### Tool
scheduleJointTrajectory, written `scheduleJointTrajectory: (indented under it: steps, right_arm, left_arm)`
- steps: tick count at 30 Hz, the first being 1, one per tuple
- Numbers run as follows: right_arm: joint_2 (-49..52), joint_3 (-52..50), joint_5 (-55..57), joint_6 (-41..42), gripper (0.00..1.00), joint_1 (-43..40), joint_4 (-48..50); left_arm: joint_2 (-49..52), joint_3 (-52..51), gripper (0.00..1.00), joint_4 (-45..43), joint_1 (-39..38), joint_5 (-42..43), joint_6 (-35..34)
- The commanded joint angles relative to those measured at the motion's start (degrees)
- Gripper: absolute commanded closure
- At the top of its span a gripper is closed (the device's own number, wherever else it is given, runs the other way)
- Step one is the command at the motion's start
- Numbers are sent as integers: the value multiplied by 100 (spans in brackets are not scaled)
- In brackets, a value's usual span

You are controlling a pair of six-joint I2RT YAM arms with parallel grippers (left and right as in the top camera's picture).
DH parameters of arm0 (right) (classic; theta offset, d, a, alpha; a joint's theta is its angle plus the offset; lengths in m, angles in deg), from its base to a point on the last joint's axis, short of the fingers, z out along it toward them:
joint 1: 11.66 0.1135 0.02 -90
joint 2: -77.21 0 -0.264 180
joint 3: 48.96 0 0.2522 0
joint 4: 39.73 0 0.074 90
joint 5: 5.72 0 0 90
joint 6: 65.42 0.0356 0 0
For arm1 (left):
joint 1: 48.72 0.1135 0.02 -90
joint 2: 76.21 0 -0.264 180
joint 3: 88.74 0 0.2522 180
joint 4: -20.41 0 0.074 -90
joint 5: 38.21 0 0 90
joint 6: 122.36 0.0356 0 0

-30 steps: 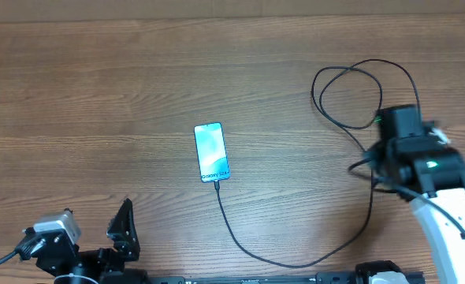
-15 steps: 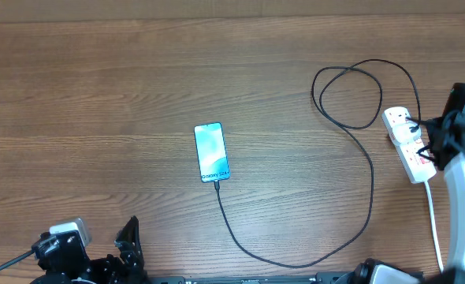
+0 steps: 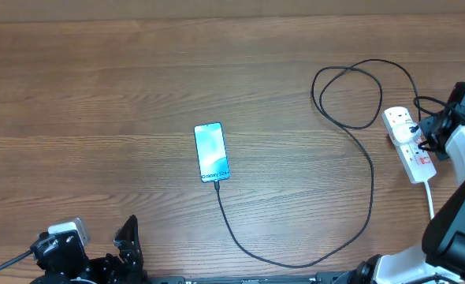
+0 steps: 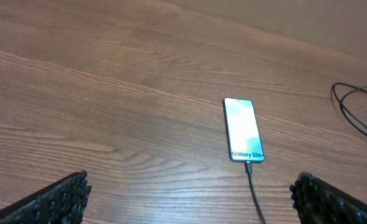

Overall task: Plug charger to phone and switch on socket
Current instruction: 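Move the right gripper over the power strip's orange switch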

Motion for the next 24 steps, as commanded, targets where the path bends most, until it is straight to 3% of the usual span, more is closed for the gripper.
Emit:
scheduleJointTrajectory:
  steps: [1, 15, 24]
  right_arm:
    - [37, -20, -413, -352, 96, -7, 46]
    - [103, -20, -476, -352, 96, 0, -260]
    - [111, 555, -546, -308, 96, -87, -1534]
  left_arm:
    - [2, -9, 1, -37, -7, -98, -76]
    - [2, -9, 0, -46, -7, -96, -76]
    - [2, -9, 0, -46, -7, -94, -76]
